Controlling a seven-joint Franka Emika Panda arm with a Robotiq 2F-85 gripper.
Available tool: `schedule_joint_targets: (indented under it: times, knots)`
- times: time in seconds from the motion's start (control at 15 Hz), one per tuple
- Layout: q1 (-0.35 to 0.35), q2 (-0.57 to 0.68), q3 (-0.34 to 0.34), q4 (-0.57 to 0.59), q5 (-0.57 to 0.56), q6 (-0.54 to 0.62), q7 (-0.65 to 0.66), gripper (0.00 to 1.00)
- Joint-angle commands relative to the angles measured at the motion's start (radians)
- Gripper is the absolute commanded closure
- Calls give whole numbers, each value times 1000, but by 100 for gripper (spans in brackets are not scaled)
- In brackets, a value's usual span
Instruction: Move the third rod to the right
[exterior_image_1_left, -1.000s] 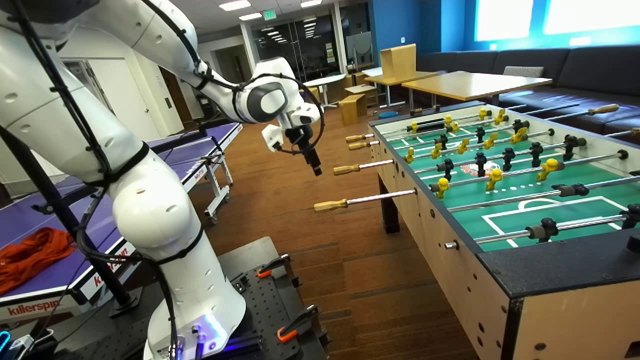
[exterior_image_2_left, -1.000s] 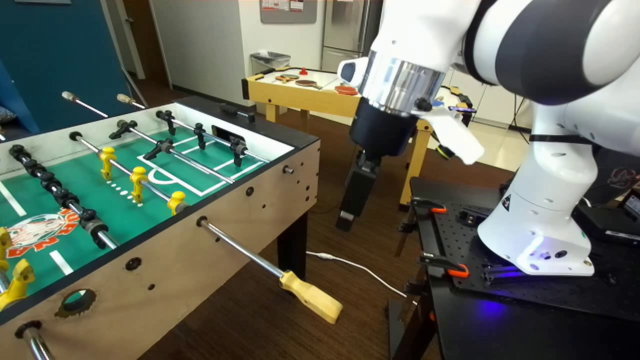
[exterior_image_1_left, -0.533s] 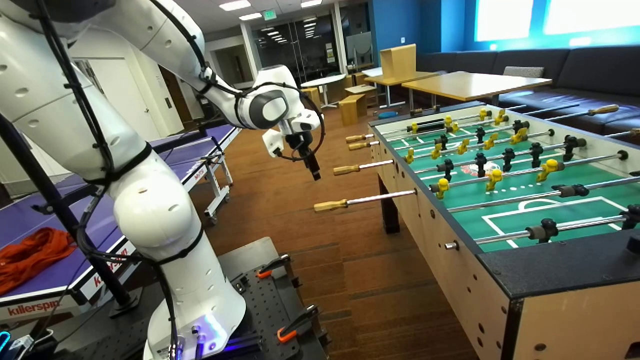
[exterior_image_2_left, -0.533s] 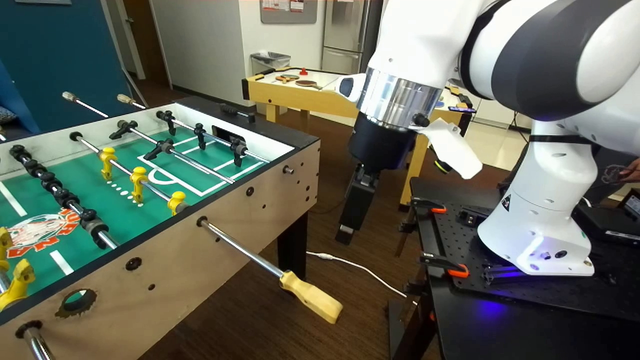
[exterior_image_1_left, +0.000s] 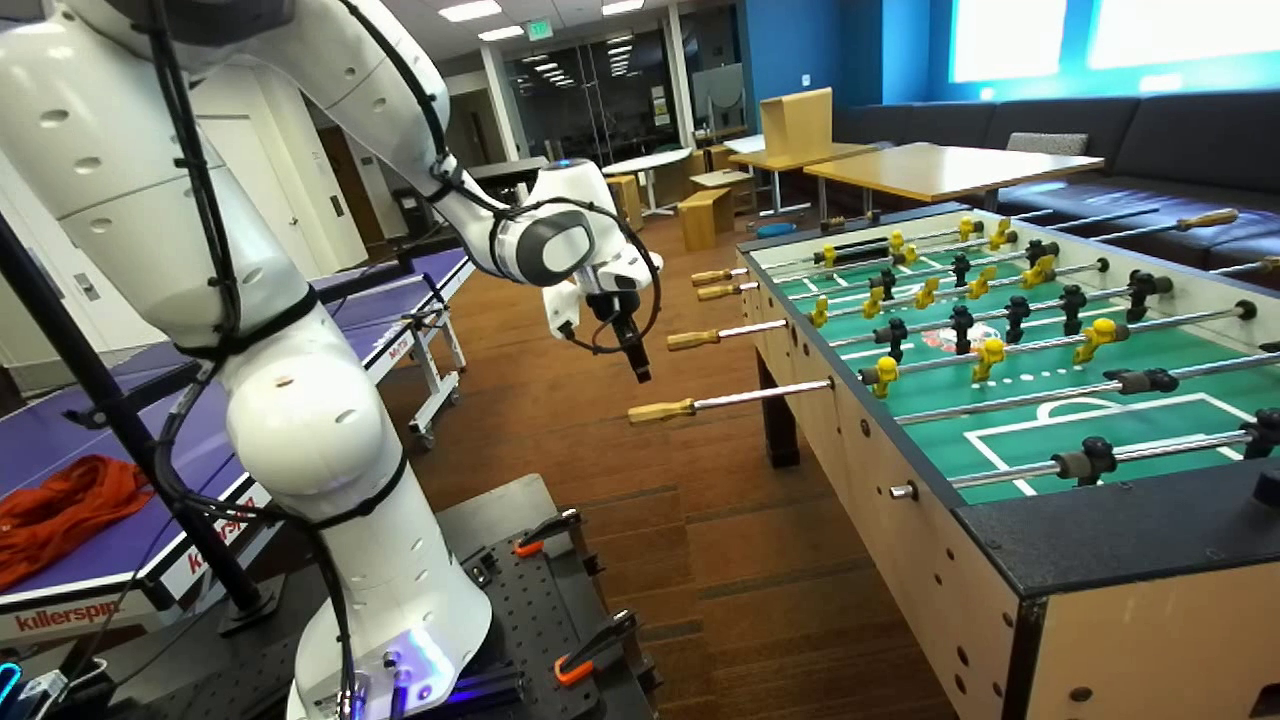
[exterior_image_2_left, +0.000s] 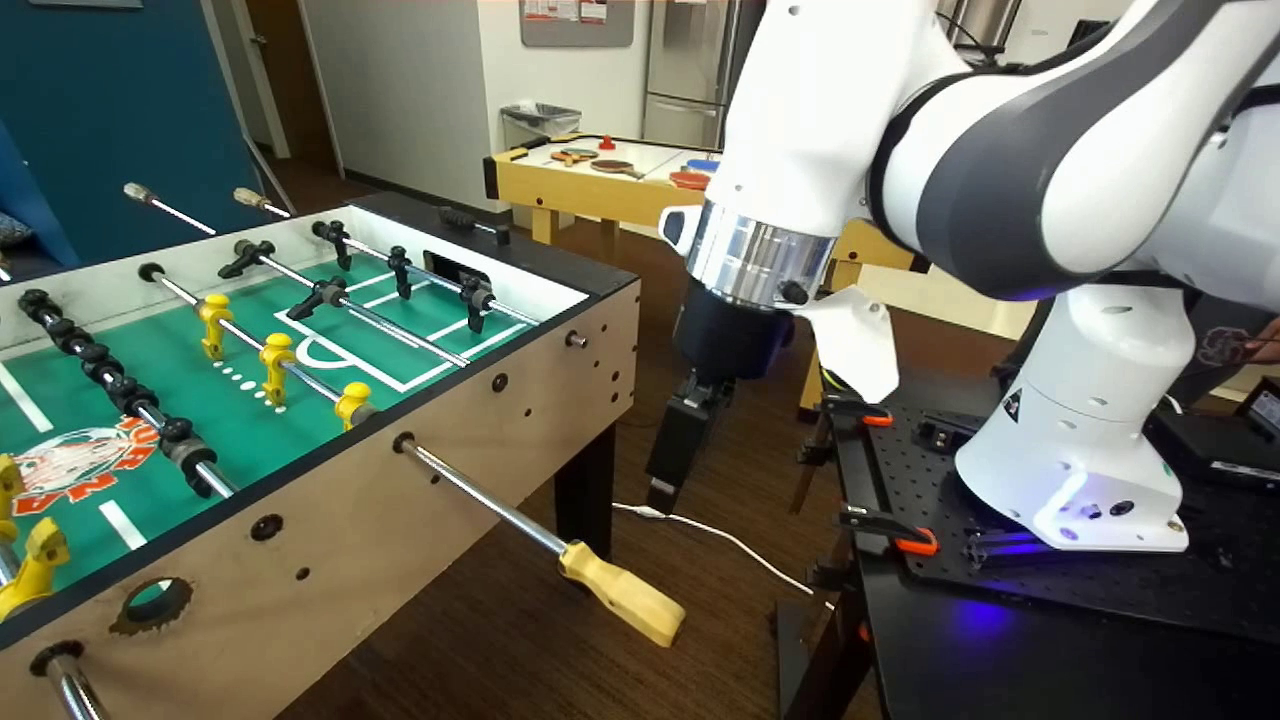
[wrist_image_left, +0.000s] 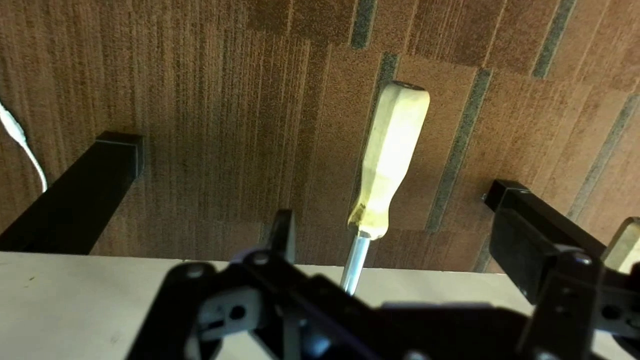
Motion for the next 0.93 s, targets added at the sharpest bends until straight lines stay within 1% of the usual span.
schedule_joint_targets:
  times: [0.0, 0.13, 0.27, 0.47, 0.6, 0.87]
  knots:
    - [24, 123, -23, 9, 79, 126, -1, 0]
    - [41, 188, -24, 19, 148, 180, -20, 0]
    - [51, 251, -12, 43, 224, 217, -40, 0]
    - [40, 325, 16, 86, 306, 238, -67, 0]
    - [32, 364, 20, 113, 318, 233, -68, 0]
    - [41, 427, 1, 156, 293, 215, -43, 0]
